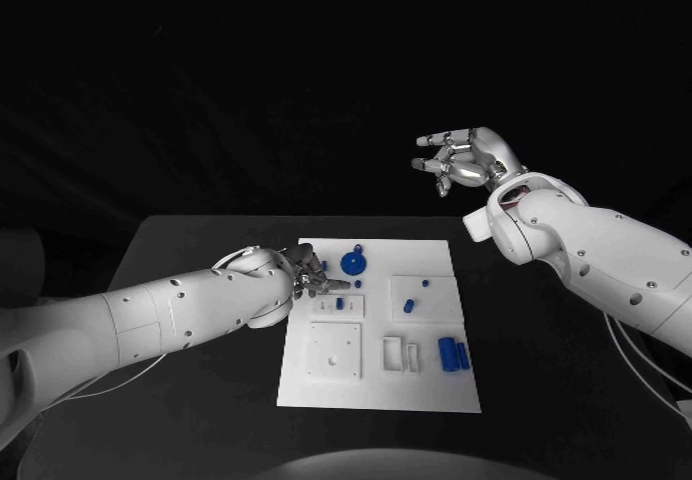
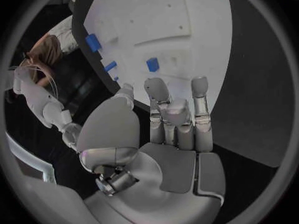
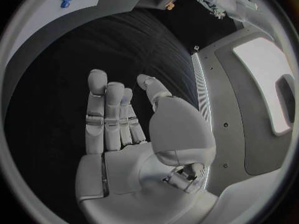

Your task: Assemble the parts on the task board

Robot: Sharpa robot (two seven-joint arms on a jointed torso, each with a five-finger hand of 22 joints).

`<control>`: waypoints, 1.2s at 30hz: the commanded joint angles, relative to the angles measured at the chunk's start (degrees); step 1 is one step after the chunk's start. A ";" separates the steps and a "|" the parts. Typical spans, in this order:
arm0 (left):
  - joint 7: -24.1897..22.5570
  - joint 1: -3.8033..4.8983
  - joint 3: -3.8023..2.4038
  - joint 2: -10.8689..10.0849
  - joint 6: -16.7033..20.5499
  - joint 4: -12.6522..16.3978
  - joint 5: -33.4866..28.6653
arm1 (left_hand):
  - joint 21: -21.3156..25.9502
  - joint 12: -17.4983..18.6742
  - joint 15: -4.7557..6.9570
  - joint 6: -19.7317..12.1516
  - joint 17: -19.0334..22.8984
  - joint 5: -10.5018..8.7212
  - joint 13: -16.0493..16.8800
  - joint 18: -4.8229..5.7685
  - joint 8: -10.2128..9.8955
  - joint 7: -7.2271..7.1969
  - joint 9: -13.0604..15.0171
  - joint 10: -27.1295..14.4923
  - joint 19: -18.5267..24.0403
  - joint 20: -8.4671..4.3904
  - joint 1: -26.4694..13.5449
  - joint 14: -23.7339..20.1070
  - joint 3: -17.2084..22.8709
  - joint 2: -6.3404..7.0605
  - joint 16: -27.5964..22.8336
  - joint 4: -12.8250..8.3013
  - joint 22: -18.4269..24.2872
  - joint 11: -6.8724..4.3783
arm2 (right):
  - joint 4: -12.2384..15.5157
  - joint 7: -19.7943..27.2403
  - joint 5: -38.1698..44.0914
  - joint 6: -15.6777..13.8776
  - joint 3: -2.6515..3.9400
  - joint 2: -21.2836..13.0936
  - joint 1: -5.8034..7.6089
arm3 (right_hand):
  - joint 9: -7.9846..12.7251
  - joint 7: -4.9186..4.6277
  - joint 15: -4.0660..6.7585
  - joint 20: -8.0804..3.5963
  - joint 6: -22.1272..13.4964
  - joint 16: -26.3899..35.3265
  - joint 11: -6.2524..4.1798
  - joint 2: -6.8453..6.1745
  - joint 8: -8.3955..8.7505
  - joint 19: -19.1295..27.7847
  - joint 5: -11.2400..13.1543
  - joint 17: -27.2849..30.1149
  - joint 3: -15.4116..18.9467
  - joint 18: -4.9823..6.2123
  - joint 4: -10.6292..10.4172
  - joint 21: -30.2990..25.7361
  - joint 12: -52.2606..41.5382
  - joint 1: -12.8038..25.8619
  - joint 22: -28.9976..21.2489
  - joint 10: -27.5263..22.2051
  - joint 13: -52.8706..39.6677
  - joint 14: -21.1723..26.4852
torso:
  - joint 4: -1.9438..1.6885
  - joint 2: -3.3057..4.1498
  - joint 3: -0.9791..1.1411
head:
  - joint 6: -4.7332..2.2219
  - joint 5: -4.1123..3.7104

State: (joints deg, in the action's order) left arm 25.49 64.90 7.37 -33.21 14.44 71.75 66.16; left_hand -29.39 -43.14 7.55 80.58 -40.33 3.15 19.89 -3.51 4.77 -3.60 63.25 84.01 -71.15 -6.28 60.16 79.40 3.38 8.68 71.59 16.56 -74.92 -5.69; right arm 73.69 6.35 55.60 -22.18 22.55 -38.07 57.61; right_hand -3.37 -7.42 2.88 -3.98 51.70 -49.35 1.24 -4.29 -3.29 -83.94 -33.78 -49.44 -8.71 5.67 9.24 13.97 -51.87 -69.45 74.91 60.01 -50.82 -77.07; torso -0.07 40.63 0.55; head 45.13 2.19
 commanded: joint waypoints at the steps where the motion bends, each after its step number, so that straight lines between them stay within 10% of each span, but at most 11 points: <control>1: -0.32 1.89 -0.89 -0.64 -3.15 0.58 -3.35 | 1.19 0.85 -0.13 -4.31 1.14 -0.07 0.09 1.48 -1.07 1.42 -6.07 2.60 -0.30 -0.85 2.31 -0.69 0.53 -1.94 -0.88 -0.69 -0.13 0.96 | -0.14 0.40 -0.02 0.66 0.03 -0.03 -0.06 | -0.07 -0.12 0.03 0.01 -0.05 0.03 -0.04 0.01 -0.09 -1.49 -0.29 0.05 0.07 0.92 -0.18 -0.25 -0.14 0.38 1.64 -0.22 0.09 0.25 | 0.03 0.02 0.00 | -0.40 0.05; 7: 0.74 5.92 -1.59 -0.70 -7.94 -1.66 -7.10 | 3.35 4.62 -0.19 -7.05 5.92 8.20 0.61 2.62 -1.07 2.10 -11.20 1.57 -0.06 -1.69 5.10 -2.88 -2.15 -6.15 -4.31 -8.20 0.03 1.38 | -0.43 0.37 -0.02 0.75 0.03 0.05 -0.07 | -0.07 -0.12 0.03 0.00 -0.03 0.01 -0.05 0.03 -0.09 -1.51 -0.31 0.05 0.02 0.91 -0.12 -0.17 -0.12 0.31 1.67 -0.20 0.12 0.23 | 0.11 0.09 0.01 | -0.93 0.25; 9: 1.09 7.27 -1.68 -0.20 -10.56 -3.47 -9.46 | 4.39 6.02 -0.81 -15.68 6.38 13.20 0.41 3.07 -0.99 4.41 -17.78 0.37 0.85 -1.52 5.80 -4.34 -2.30 -7.00 -4.98 -9.46 0.34 2.41 | -0.55 0.35 -0.02 0.78 0.03 0.09 -0.07 | -0.07 -0.12 0.03 0.00 -0.03 0.01 -0.05 0.03 -0.09 -1.51 -0.31 0.05 0.02 0.91 -0.12 -0.17 -0.12 0.31 1.67 -0.20 0.12 0.23 | 0.17 0.14 0.01 | -1.26 0.30; 11: 1.21 8.26 -1.73 0.47 -12.53 -5.55 -11.52 | 6.18 7.50 -1.42 -15.37 7.20 15.28 0.69 3.00 -0.70 4.96 -28.48 -0.59 1.28 -0.91 5.28 -5.76 -4.11 -8.00 -5.13 -11.73 0.84 2.83 | -0.66 0.32 -0.02 0.81 0.03 0.13 -0.07 | -0.07 -0.11 0.05 -0.01 -0.02 -0.01 -0.06 -0.02 -0.09 -1.53 -0.38 0.04 -0.06 0.91 -0.03 -0.16 -0.12 0.27 1.68 -0.16 0.13 0.21 | 0.22 0.18 -0.02 | -1.47 0.38; 16: 1.02 9.53 -1.79 2.22 -15.71 -10.24 -14.55 | 7.47 7.81 -1.65 -16.22 8.01 20.48 1.81 2.93 -0.27 5.68 -36.05 -0.92 0.84 -0.67 3.78 -6.42 -5.43 -8.02 -4.14 -13.01 0.22 3.11 | -0.89 0.26 -0.02 0.89 0.03 0.23 -0.07 | -0.07 -0.11 0.05 -0.01 -0.02 -0.01 -0.06 -0.02 -0.09 -1.53 -0.38 0.04 -0.06 0.91 -0.03 -0.16 -0.12 0.27 1.68 -0.16 0.13 0.21 | 0.47 0.38 -0.15 | -1.91 0.60; 27: 0.45 10.47 -1.20 7.22 -22.23 -20.39 -15.72 | 7.99 6.27 -1.45 -16.10 8.18 32.23 3.66 3.19 2.01 5.15 -37.77 -1.81 0.75 -0.86 4.63 -7.39 -3.11 -8.57 -1.49 -16.00 -1.18 2.77 | -1.28 0.15 0.00 1.11 0.03 0.47 -0.07 | -0.07 -0.11 0.05 -0.01 -0.02 -0.01 -0.06 -0.02 -0.09 -1.53 -0.38 0.04 -0.06 0.91 -0.03 -0.16 -0.12 0.27 1.68 -0.16 0.13 0.21 | 1.08 1.09 -0.34 | -2.69 1.38; 36: 0.52 10.34 0.03 10.48 -25.75 -25.91 -13.80 | 6.76 4.40 -1.43 -19.00 9.37 34.68 4.84 3.22 5.88 4.78 -29.33 -3.24 1.49 -0.89 1.90 -8.49 0.11 -9.61 0.71 -20.91 -1.17 2.50 | -1.68 0.15 -0.03 1.15 0.04 0.92 -0.05 | -0.07 -0.12 0.02 0.01 -0.08 0.01 -0.04 -0.05 -0.09 -1.45 -0.35 0.04 -0.09 0.91 -0.11 -0.43 -0.09 0.48 1.64 -0.17 0.17 0.25 | 1.78 1.75 -0.52 | -3.12 1.87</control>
State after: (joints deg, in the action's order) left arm 26.33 75.22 7.40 -23.06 -7.89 46.21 51.74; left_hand -22.39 -38.64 5.94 61.73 -30.98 37.99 24.70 -0.86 10.44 1.24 33.52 81.15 -70.01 -6.97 62.44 71.22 3.61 -0.82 72.11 -4.07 -74.94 -3.07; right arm 71.99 6.27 55.59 -21.87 22.56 -37.25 57.57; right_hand -3.37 -7.41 2.88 -3.98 51.70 -49.35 1.34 -4.30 -3.29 -83.94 -33.78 -49.45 -8.72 5.66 9.24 13.73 -51.87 -69.45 74.91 60.11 -50.71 -77.07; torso 1.42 42.06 0.10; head 42.12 3.94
